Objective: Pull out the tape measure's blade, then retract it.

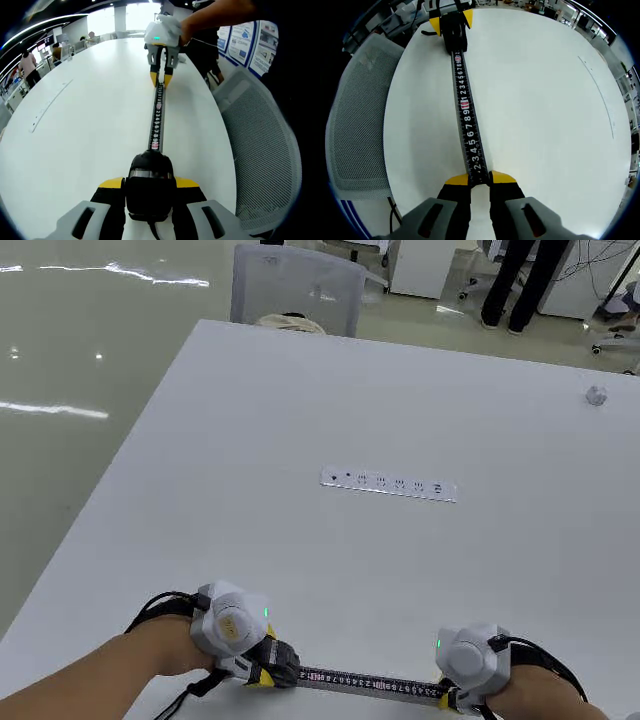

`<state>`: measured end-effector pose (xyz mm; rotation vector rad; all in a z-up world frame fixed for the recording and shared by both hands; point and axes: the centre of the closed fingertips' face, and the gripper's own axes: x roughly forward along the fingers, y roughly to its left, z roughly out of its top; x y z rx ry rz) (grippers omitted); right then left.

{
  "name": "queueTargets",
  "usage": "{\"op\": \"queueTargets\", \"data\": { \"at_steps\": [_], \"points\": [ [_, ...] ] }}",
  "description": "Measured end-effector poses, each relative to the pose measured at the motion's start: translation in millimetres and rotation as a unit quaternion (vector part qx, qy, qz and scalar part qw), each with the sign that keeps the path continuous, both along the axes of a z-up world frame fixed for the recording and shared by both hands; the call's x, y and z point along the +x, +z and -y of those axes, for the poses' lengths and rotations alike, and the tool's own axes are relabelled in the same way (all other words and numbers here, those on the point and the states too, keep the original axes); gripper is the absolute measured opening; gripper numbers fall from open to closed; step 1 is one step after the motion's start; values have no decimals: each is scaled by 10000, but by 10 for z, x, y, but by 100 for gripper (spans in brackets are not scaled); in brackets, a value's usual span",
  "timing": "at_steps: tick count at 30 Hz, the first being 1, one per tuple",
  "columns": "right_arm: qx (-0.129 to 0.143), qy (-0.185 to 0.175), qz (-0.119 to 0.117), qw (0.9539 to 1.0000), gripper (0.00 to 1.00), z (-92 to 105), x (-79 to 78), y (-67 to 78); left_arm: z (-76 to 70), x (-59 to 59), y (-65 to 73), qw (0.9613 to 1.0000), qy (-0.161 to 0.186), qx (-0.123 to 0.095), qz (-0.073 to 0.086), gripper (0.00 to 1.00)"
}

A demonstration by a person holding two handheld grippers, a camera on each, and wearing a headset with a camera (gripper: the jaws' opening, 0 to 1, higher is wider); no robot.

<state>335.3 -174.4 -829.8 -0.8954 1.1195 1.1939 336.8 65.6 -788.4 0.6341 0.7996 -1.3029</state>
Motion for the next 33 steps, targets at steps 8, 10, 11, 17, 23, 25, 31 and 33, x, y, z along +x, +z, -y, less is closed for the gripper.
{"op": "queueTargets", "data": {
  "at_steps": [8,10,11,17,23,25,31,33],
  "points": [
    [-17,-30,8,10000,12,40,5,-1,0,-1,1,10000,2,-3,-4,32],
    [-21,-29,9,10000,12,41,2,2,0,-3,3,10000,1,-5,-4,32],
    [-21,-31,10,10000,12,42,1,3,-1,-3,4,10000,0,-3,-4,32],
    [-2,-68,0,10000,13,38,0,10,0,-9,7,10000,11,-19,-13,32],
    [-111,-41,-64,9999,13,29,6,3,-1,-10,3,10000,12,-17,-7,32],
    [-93,-65,-68,9999,14,28,3,2,-2,-9,1,10000,19,-22,2,33],
    [-69,15,-18,10000,15,11,-12,-5,-1,-9,0,10000,26,-29,2,33],
    [-122,52,-13,9999,15,8,-11,-2,-1,-8,0,10000,23,-36,10,33]
  ]
}}
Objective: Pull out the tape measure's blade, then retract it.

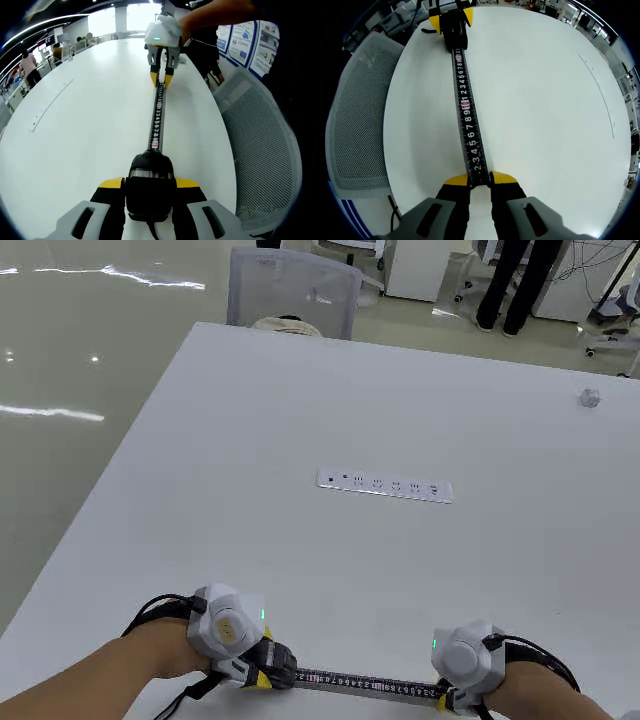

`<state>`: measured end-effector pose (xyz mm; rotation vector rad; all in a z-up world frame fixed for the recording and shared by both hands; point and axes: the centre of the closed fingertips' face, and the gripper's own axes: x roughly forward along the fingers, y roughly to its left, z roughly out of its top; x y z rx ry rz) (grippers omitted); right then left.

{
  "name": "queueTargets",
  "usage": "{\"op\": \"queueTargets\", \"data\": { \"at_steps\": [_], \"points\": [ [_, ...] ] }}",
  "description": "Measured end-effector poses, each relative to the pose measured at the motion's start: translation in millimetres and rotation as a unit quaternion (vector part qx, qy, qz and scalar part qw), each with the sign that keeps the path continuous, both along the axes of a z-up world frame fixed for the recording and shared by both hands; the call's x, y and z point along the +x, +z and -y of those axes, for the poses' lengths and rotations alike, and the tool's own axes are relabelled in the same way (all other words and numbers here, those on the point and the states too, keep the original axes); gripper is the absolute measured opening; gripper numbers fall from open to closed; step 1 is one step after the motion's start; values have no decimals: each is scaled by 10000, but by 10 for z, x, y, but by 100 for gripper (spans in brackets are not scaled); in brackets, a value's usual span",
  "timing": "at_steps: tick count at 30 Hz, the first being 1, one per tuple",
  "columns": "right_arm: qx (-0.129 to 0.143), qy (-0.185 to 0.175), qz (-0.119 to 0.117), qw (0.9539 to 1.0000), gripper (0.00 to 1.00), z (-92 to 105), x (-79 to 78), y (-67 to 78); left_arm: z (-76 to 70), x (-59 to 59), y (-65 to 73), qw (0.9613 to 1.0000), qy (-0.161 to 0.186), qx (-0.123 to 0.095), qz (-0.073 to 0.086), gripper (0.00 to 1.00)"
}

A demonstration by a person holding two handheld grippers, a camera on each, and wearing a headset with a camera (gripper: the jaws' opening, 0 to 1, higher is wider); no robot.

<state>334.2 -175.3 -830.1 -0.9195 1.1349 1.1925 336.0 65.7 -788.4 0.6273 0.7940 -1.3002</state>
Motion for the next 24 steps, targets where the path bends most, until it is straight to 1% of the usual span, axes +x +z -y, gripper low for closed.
{"op": "queueTargets", "data": {
  "at_steps": [4,7,9,11,13,16,19,21,22,24],
  "points": [
    [-42,-14,-6,10000,15,4,6,-4,1,-1,1,10000,4,-8,8,33],
    [-50,-204,-62,9998,16,0,19,-14,1,1,-1,10000,2,-8,8,33],
    [-83,-109,-54,9999,16,-10,7,3,1,0,-1,10000,-9,0,9,33],
    [-120,-129,-66,9998,16,-10,8,-11,1,-2,0,10000,-27,17,14,33],
    [-98,-140,-71,9998,16,-6,6,0,2,-2,0,10000,-23,13,10,33],
    [51,-248,-67,9997,16,-1,5,10,0,11,7,10000,50,-43,-43,33],
    [333,-518,-116,9980,16,-17,11,13,3,5,2,10000,-15,-29,-22,34],
    [518,-675,-156,9963,16,-30,6,32,-2,1,-4,9999,51,-96,-104,34],
    [584,-742,-179,9954,17,-23,5,32,-9,10,-10,9996,164,-157,-165,35],
    [617,-808,-209,9946,17,-28,2,30,-10,-5,-27,9999,91,-79,-75,35]
  ]
}}
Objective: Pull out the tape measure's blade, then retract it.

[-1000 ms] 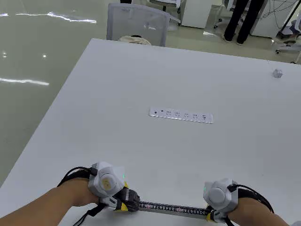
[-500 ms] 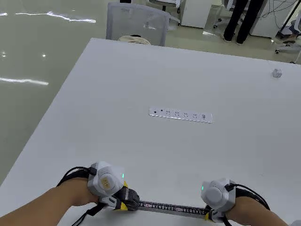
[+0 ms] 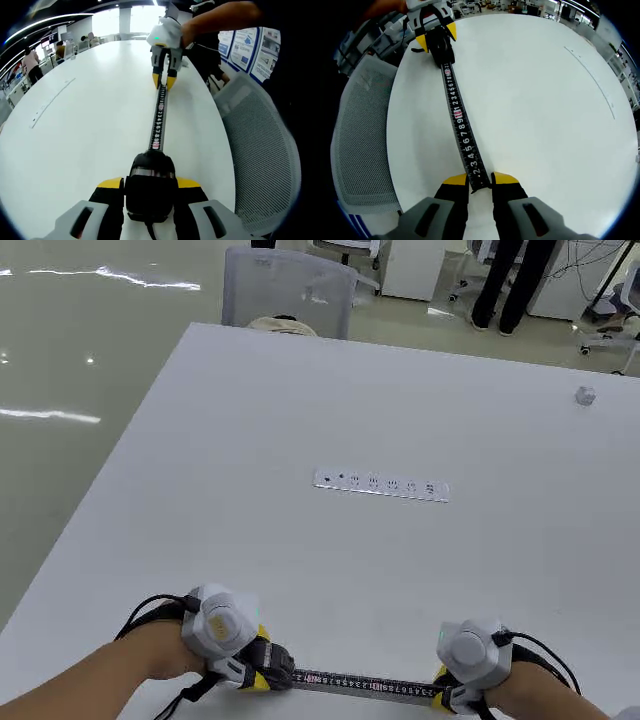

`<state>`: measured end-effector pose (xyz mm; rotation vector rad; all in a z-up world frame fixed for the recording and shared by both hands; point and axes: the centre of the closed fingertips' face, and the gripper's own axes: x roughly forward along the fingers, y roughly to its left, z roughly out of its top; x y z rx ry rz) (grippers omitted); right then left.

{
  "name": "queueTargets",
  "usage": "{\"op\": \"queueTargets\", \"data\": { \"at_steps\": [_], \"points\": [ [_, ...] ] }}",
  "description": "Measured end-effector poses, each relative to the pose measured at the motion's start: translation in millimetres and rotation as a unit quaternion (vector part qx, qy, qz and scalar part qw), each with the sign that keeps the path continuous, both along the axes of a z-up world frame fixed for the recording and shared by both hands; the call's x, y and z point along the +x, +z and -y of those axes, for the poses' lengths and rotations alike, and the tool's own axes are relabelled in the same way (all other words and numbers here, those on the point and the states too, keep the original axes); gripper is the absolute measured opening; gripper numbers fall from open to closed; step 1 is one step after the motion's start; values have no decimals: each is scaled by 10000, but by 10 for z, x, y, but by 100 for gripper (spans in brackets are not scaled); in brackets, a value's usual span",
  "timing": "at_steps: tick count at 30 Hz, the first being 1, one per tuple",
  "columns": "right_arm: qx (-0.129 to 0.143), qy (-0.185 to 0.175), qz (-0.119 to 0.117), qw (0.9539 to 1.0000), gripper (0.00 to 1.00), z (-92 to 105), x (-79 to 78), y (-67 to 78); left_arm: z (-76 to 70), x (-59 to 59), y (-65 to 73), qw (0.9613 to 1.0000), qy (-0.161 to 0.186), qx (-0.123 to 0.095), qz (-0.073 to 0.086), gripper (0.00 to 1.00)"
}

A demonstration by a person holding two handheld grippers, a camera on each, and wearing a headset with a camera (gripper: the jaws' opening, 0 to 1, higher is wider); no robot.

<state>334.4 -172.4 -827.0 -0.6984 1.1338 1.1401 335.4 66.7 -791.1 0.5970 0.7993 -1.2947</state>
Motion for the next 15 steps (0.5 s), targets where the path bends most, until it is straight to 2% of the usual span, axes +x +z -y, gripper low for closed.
{"op": "queueTargets", "data": {
  "at_steps": [4,8,11,13,15],
  "points": [
    [-32,213,126,9997,18,-17,-20,-11,-23,-5,-51,9999,-7,157,16,36],
    [-15,149,177,9997,20,-1,9,25,-49,21,-22,9999,74,106,-2,37],
    [31,12,172,9998,26,11,27,57,-102,64,22,9997,219,104,16,45],
    [62,-134,193,9997,34,24,44,82,-116,70,69,9994,341,14,-19,52],
    [121,-290,146,9994,37,24,34,106,-129,85,93,9991,415,-43,0,58]
  ]
}}
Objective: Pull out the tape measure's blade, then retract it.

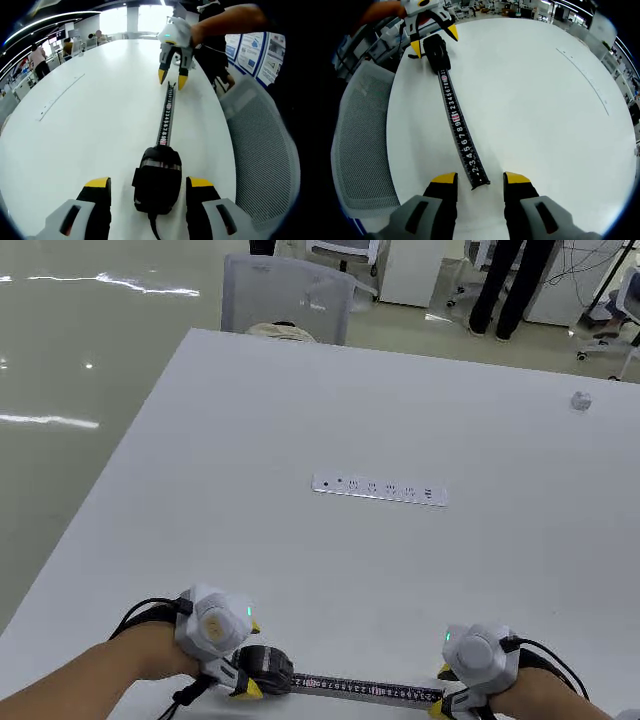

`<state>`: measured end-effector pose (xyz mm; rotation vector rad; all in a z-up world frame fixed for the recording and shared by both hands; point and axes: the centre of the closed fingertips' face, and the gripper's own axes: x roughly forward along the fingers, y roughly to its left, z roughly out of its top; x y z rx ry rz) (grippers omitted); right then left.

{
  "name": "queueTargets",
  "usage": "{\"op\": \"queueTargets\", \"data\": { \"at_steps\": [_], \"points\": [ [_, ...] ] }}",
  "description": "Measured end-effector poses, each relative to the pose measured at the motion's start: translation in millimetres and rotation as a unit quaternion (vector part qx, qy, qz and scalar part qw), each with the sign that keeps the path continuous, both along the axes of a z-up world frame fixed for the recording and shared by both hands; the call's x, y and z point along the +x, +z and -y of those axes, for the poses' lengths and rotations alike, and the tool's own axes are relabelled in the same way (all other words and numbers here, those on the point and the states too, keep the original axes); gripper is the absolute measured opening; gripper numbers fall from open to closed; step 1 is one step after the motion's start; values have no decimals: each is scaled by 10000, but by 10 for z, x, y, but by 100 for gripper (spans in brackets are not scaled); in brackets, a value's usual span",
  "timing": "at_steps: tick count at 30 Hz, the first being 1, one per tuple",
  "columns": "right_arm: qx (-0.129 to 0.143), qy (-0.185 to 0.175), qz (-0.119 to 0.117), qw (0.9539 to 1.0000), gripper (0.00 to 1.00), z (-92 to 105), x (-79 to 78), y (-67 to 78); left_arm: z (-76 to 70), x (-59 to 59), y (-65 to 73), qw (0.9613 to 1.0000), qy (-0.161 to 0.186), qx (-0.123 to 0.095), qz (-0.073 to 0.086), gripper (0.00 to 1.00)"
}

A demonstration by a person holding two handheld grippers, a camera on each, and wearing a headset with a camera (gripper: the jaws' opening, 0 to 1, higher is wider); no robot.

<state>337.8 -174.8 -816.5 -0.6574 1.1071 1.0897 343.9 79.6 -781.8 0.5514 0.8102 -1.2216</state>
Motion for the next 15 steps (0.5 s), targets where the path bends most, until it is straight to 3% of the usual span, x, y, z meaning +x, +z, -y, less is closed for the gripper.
{"op": "queueTargets", "data": {
  "at_steps": [3,7,9,12,15],
  "points": [
    [67,-133,20,9999,45,-2,-5,12,-1,9,40,9996,197,-186,-54,68],
    [260,-508,142,9983,68,-28,39,59,-13,21,80,9984,434,-359,-94,78],
    [399,-822,109,9958,77,-40,50,88,-30,30,99,9978,520,-415,-51,82],
    [448,-858,246,9950,88,-9,72,107,-52,82,144,9958,740,-538,49,88],
    [483,-899,374,9941,93,13,85,140,-88,120,176,9943,877,-590,107,93]
  ]
}}
